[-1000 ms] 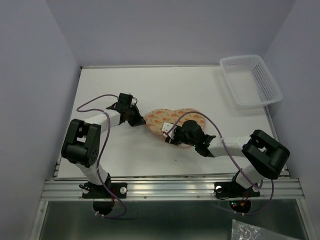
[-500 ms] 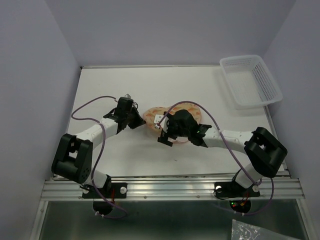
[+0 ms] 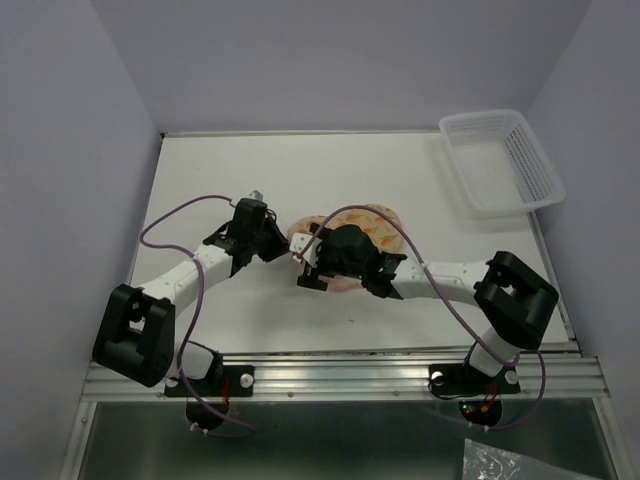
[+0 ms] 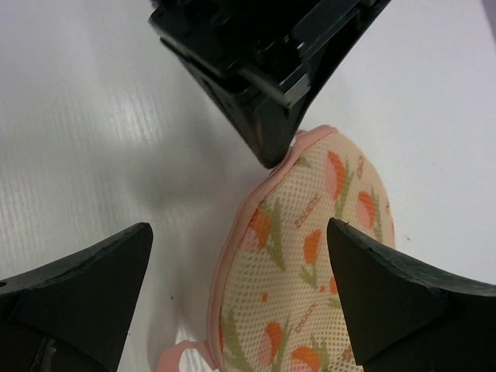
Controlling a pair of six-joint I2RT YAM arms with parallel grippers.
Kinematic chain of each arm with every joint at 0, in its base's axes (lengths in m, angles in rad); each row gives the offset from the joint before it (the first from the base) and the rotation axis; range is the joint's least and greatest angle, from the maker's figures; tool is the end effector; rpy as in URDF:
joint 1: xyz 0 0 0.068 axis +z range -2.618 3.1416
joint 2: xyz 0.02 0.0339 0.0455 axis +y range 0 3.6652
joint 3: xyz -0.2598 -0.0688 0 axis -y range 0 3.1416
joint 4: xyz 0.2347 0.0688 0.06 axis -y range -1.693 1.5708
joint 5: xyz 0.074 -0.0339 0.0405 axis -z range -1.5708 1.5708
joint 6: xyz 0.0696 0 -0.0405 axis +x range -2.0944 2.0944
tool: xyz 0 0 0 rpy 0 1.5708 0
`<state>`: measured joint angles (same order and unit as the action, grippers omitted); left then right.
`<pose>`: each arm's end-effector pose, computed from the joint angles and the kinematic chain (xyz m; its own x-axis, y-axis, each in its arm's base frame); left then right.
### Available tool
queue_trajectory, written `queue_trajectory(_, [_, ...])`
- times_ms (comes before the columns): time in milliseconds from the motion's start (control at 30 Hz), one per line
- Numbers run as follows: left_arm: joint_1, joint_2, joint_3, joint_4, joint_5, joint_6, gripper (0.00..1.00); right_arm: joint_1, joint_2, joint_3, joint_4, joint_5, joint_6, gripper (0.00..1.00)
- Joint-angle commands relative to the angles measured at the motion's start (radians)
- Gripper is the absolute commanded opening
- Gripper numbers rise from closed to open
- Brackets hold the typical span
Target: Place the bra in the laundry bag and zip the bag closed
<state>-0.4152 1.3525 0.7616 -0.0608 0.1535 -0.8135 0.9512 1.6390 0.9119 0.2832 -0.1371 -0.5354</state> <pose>0.2753 -0.1330 0.1996 -0.7518 -0.4534 -0.4788 -0.0531 0.7653 -0.6415 0.2141 0.3165 0.2001 0.2335 -0.5429 -0.8067 -0.8825 0.2300 -0.4103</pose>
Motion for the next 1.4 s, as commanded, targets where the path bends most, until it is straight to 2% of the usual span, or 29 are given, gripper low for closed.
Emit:
queue_trajectory(0, [-0.017,-0.056,-0.004,-0.005,-0.003,-0.001,0.0,0.009,0.018,0.016,0.161,0.082,-0.029,0.99])
queue_trajectory(133, [-0.028,-0.078,-0.008,-0.01,-0.002,-0.003,0.0,0.009,0.05,0.025,0.171,0.097,-0.06,0.95])
queue_trajectory(267, [-0.033,-0.095,-0.01,-0.02,-0.014,-0.004,0.0,0.009,0.09,0.03,0.169,0.097,-0.067,0.84])
queue_trajectory(367, [-0.034,-0.096,-0.016,-0.024,-0.014,-0.006,0.0,0.009,0.104,0.03,0.184,0.117,-0.067,0.66])
queue_trajectory(467, [-0.034,-0.09,-0.024,-0.024,-0.009,-0.004,0.0,0.009,0.105,0.015,0.237,0.123,-0.066,0.38])
queue_trajectory(667, [-0.036,-0.062,-0.045,-0.01,-0.011,-0.019,0.0,0.009,0.105,-0.018,0.29,0.169,-0.07,0.13])
queue_trajectory(800, [-0.033,-0.059,-0.045,-0.008,-0.035,-0.032,0.0,0.009,0.078,-0.074,0.32,0.148,-0.083,0.02])
queue_trajectory(1067, [-0.007,0.0,-0.057,0.03,-0.051,-0.041,0.0,0.009,-0.034,-0.2,0.385,0.056,-0.071,0.01])
queue_trajectory(1367, [0.046,0.063,-0.065,0.095,-0.055,-0.03,0.0,0.009,-0.159,-0.266,0.378,-0.025,-0.071,0.01])
